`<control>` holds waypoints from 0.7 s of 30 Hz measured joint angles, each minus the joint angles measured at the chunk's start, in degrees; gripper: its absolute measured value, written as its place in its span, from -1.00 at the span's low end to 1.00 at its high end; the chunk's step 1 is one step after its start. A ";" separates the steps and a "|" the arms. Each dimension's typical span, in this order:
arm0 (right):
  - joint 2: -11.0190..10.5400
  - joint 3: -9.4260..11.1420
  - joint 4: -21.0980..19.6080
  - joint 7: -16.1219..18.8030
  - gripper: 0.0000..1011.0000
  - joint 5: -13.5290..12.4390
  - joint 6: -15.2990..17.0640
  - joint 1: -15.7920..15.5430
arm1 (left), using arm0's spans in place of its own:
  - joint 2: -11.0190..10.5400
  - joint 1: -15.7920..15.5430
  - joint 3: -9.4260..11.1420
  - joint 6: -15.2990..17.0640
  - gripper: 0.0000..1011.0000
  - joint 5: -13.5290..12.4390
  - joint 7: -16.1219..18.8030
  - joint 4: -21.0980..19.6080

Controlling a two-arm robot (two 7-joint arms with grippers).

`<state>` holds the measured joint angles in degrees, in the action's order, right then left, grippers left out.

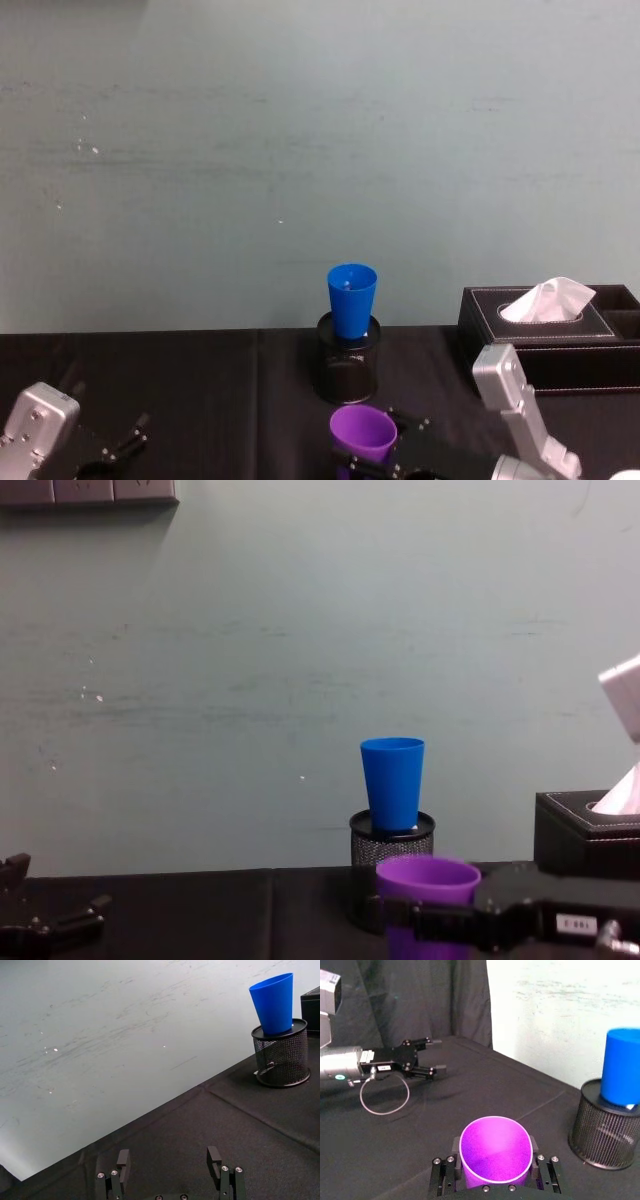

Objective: Pick up one cup with a gripper and tap it against the other cup.

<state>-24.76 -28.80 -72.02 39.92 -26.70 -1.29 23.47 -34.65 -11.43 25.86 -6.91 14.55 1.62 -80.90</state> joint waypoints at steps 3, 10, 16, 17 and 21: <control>-0.97 -0.27 -2.04 -0.56 0.45 0.00 1.89 0.58 | 0.00 0.00 0.00 0.00 0.98 0.00 0.00 0.00; -2.50 -0.47 -6.23 -1.70 0.45 -0.98 5.19 1.90 | 0.00 0.00 0.00 0.00 0.98 0.00 0.00 0.00; -3.28 -0.34 -8.21 -2.85 0.45 -2.05 7.38 2.56 | 0.00 0.00 0.00 0.00 0.98 0.00 0.00 0.00; -3.37 -0.38 -8.38 -2.93 0.45 -2.14 7.57 2.68 | 0.00 0.00 0.00 0.00 0.98 0.00 0.00 0.00; -3.83 -0.56 -8.99 -3.32 0.45 -2.71 8.23 3.27 | 0.00 0.00 0.00 0.00 0.98 0.01 0.00 0.00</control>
<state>-28.59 -29.36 -81.02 36.60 -29.40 6.94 26.74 -34.64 -11.43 25.86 -6.91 14.55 1.62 -80.90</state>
